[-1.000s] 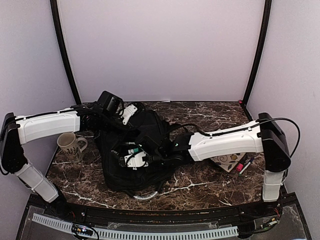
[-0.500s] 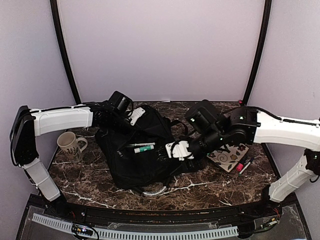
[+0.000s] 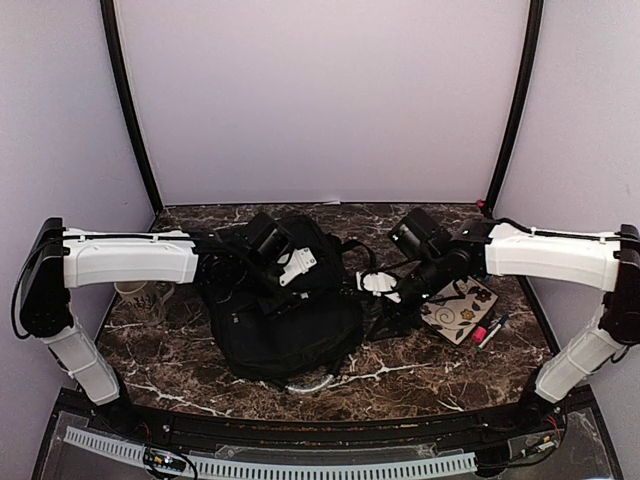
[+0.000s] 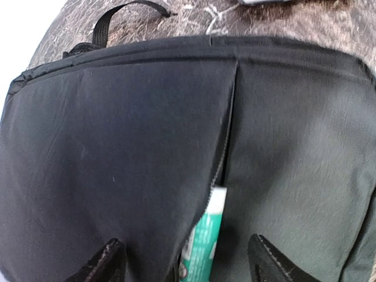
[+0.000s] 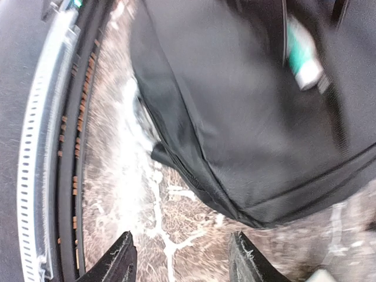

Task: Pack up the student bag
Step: Put down the student bag in the second largest pocket.

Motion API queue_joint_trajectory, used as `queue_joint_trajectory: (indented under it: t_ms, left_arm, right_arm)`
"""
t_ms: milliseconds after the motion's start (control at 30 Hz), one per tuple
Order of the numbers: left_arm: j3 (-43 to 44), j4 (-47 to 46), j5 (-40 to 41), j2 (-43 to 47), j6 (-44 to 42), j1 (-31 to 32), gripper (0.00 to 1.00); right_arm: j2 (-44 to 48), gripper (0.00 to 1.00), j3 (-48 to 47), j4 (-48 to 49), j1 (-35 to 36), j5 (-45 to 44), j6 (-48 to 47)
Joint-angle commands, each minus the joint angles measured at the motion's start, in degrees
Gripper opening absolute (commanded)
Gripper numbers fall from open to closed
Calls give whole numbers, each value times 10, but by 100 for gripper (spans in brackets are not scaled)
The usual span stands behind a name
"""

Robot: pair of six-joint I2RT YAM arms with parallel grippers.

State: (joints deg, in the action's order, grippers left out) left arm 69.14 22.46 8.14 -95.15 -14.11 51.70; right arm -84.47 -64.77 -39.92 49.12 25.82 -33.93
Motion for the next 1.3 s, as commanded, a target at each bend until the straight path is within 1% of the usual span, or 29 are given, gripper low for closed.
queue_joint_trajectory:
  t_ms: [0, 67, 167, 267, 367, 433, 500, 600, 633, 733, 800, 900, 967, 1033, 1067, 1100, 1133, 1167, 1267]
  left_arm:
    - [-32, -6, 48, 40, -37, 2, 75]
    - [-36, -10, 77, 35, -46, 3, 75]
    - [-36, -29, 142, 16, -61, 2, 75]
    - [-38, -61, 185, -7, -84, -1, 74]
    - [-19, -107, 260, -30, -86, -12, 72]
    - [-5, -137, 299, -46, -76, -22, 69]
    - [-8, -186, 345, -64, -85, -24, 67]
    - [-2, -233, 431, -99, -100, -24, 58]
    - [1, -237, 440, -103, -100, -24, 55]
    - [5, -235, 436, -97, -94, -24, 45]
    - [3, -238, 428, -89, -109, -24, 43]
    - [8, -214, 381, -82, -126, -24, 50]
    - [16, -179, 335, -78, -129, -24, 53]
    - [17, -165, 307, -67, -120, -25, 59]
    - [18, -153, 280, -53, -107, -26, 62]
    - [22, -135, 234, -43, -94, -28, 64]
    - [24, -122, 210, -35, -84, -28, 65]
    - [25, -113, 197, -31, -81, -28, 67]
    - [34, -83, 183, -36, -75, -29, 68]
  right_arm:
    - [-48, 54, 32, 79, -4, -10, 55]
    - [-55, 55, 44, 105, -5, -21, 60]
    - [-62, 56, 55, 136, -5, -25, 70]
    - [-98, 56, 46, 141, -5, -19, 77]
    - [-109, 56, 40, 138, -5, -2, 83]
    - [-105, 56, 43, 132, -6, 7, 84]
    - [-100, 56, 50, 132, -6, 9, 86]
    - [-89, 56, 58, 127, -7, 22, 91]
    - [-83, 56, 60, 120, -8, 26, 91]
    - [-72, 57, 56, 94, -13, 37, 77]
    - [-52, 57, 48, 74, -21, 48, 67]
    - [-44, 57, 30, 41, -39, 68, 54]
    - [-38, 57, 10, 12, -49, 82, 43]
    - [-23, 58, -5, -13, -63, 92, 38]
    - [-7, 59, -8, -22, -72, 94, 38]
    - [5, 60, -9, -27, -83, 94, 41]
    - [17, 60, -9, -29, -94, 91, 43]
    - [28, 61, -25, -31, -109, 85, 46]
    - [52, 61, -28, -21, -161, 59, 58]
